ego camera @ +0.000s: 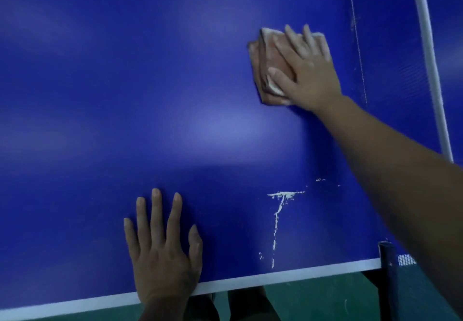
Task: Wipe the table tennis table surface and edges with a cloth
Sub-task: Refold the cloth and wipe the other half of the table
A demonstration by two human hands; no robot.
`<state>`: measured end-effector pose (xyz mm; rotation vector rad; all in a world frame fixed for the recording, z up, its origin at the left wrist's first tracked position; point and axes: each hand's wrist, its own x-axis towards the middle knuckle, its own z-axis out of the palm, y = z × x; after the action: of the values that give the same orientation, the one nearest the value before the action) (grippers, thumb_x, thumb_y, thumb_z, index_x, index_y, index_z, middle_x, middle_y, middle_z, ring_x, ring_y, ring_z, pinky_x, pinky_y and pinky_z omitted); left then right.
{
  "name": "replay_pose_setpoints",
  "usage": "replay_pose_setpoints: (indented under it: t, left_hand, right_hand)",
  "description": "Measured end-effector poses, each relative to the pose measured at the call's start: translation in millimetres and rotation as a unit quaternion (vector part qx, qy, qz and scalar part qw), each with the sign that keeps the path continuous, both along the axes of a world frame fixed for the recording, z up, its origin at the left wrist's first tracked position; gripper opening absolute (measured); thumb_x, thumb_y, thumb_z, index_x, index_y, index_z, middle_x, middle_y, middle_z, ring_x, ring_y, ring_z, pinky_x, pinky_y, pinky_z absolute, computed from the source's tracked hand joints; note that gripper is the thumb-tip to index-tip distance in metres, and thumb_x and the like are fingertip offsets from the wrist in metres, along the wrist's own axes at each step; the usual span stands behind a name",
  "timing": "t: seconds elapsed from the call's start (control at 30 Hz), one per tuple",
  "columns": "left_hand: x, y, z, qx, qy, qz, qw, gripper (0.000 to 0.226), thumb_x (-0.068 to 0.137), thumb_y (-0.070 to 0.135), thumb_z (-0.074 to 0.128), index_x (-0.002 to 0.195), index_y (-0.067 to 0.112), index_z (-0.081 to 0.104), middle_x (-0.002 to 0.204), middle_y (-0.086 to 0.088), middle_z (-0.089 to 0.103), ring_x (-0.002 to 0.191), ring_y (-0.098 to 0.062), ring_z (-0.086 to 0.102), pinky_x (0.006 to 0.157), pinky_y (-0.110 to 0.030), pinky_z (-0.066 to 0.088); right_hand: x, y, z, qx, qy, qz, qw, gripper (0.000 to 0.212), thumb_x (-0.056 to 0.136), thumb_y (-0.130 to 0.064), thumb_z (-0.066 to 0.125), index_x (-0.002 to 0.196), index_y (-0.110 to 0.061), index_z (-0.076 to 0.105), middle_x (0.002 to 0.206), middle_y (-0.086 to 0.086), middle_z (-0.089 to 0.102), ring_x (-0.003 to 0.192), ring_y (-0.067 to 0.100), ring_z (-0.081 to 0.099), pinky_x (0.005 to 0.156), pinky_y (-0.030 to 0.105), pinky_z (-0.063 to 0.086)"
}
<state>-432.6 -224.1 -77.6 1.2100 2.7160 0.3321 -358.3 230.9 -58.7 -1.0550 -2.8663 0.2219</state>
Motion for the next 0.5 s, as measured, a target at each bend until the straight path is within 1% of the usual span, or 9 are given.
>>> replay_pose_setpoints:
  t: [0.07, 0.17, 0.23, 0.3, 0.37, 0.4, 0.5]
  left_hand:
    - [-0.2, 0.4, 0.8, -0.006, -0.003, -0.002, 1.0, 0.075, 0.103, 0.05, 0.041, 0.172, 0.022, 0.033, 0.184, -0.007, 0.014, 0.17, -0.036, 0.01, 0.135, -0.065, 0.008]
    - [-1.6, 0.7, 0.5, -0.007, -0.01, 0.001, 1.0, 0.076, 0.102, 0.051, 0.04, 0.172, 0.023, 0.032, 0.184, -0.005, 0.012, 0.17, -0.035, 0.008, 0.135, -0.065, 0.007]
    - [-1.5, 0.5, 0.4, -0.008, -0.012, 0.001, 1.0, 0.076, 0.102, 0.051, 0.04, 0.172, 0.022, 0.033, 0.184, -0.005, 0.011, 0.17, -0.035, 0.007, 0.135, -0.065, 0.006]
    - [-0.7, -0.3, -0.3, -0.011, -0.011, 0.001, 1.0, 0.076, 0.102, 0.052, 0.04, 0.171, 0.022, 0.034, 0.184, -0.005, 0.01, 0.17, -0.034, 0.006, 0.135, -0.065, 0.006]
    - [-0.3, 0.7, -0.7, -0.004, -0.011, 0.001, 1.0, 0.076, 0.102, 0.052, 0.04, 0.171, 0.022, 0.033, 0.184, -0.004, 0.01, 0.17, -0.034, 0.006, 0.135, -0.064, 0.006]
    - [-0.1, 1.7, -1.3, -0.001, -0.008, 0.0, 1.0, 0.075, 0.103, 0.052, 0.04, 0.171, 0.022, 0.033, 0.184, -0.004, 0.01, 0.17, -0.034, 0.006, 0.135, -0.064, 0.006]
    - [1.6, 2.3, -1.8, 0.006, 0.001, 0.001, 1.0, 0.075, 0.104, 0.05, 0.041, 0.172, 0.021, 0.033, 0.184, -0.004, 0.01, 0.17, -0.033, 0.006, 0.135, -0.063, 0.006]
  right_hand:
    - [32.6, -30.1, -3.8, 0.009, 0.009, -0.041, 0.999, 0.067, 0.109, -0.059, 0.042, 0.169, -0.031, 0.031, 0.178, -0.001, 0.024, 0.166, 0.034, 0.011, 0.132, 0.062, 0.008]
    - [80.5, -96.2, -2.3, -0.004, 0.018, -0.081, 0.997, 0.072, 0.108, -0.059, 0.043, 0.172, -0.031, 0.023, 0.179, 0.0, 0.02, 0.167, 0.033, 0.006, 0.132, 0.062, 0.007]
    - [106.8, -143.9, -2.0, -0.017, 0.011, -0.076, 0.997, 0.074, 0.107, -0.058, 0.046, 0.172, -0.031, 0.023, 0.18, -0.002, 0.018, 0.167, 0.032, 0.005, 0.132, 0.063, 0.008]
    - [122.3, -172.0, -2.4, -0.028, 0.007, -0.045, 0.999, 0.074, 0.105, -0.058, 0.049, 0.17, -0.029, 0.029, 0.179, -0.003, 0.019, 0.167, 0.031, 0.007, 0.131, 0.064, 0.01]
    - [120.6, -157.0, 1.1, -0.038, 0.006, 0.002, 0.999, 0.073, 0.104, -0.058, 0.052, 0.168, -0.028, 0.035, 0.179, -0.003, 0.022, 0.167, 0.032, 0.008, 0.131, 0.064, 0.011]
    - [114.2, -136.7, 3.0, -0.041, 0.003, 0.019, 0.999, 0.073, 0.104, -0.057, 0.052, 0.168, -0.028, 0.035, 0.179, -0.002, 0.022, 0.167, 0.033, 0.008, 0.131, 0.064, 0.011]
    - [94.4, -65.5, 6.7, -0.036, -0.012, 0.023, 0.999, 0.073, 0.106, -0.057, 0.05, 0.17, -0.028, 0.031, 0.179, 0.0, 0.021, 0.167, 0.036, 0.009, 0.132, 0.063, 0.007]
